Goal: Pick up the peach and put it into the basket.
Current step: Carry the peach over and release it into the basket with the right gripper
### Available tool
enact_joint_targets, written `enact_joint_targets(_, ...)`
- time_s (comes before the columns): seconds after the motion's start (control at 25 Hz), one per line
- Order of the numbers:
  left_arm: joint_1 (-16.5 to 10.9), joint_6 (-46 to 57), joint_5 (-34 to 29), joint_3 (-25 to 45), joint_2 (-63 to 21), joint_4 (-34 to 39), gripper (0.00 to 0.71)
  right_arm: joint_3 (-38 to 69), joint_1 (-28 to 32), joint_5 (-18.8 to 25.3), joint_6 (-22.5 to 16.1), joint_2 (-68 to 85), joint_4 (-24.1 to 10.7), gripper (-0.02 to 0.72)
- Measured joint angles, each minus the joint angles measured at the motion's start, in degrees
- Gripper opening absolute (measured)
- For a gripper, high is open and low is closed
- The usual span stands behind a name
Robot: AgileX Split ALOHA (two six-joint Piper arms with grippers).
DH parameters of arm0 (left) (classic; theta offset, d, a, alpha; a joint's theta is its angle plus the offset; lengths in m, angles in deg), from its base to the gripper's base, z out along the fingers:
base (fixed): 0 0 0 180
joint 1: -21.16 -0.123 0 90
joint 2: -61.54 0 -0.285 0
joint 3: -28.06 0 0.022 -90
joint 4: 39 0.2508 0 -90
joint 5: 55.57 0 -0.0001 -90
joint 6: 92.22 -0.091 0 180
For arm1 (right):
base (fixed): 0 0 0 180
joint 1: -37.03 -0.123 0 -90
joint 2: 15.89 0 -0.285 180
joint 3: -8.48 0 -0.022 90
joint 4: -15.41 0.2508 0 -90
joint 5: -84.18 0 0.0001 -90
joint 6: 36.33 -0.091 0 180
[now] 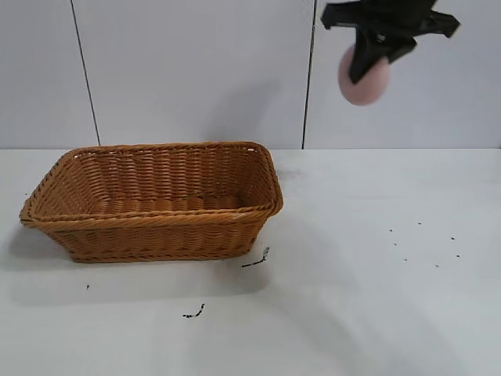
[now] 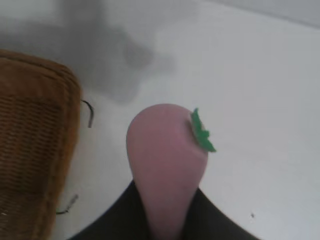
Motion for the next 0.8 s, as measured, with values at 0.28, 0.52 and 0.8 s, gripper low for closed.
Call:
enact_joint_targets(0.28,0.0,0.0,0.0,0.0,0.0,0.0,0.692,-1.41,-9.09,-5.08,1.29,-8.67,0.4,0.037)
enact_joint_targets(0.52,0.0,0.0,0.0,0.0,0.0,0.0,0.692,-1.41,-10.65,-10.47,1.99,-15.83,0.4,0.037)
enact_joint_targets(0.8,0.0,0.0,0.0,0.0,0.0,0.0,0.692,-1.41,-10.65,-10.53,1.99,-17.38,0.15,0.305)
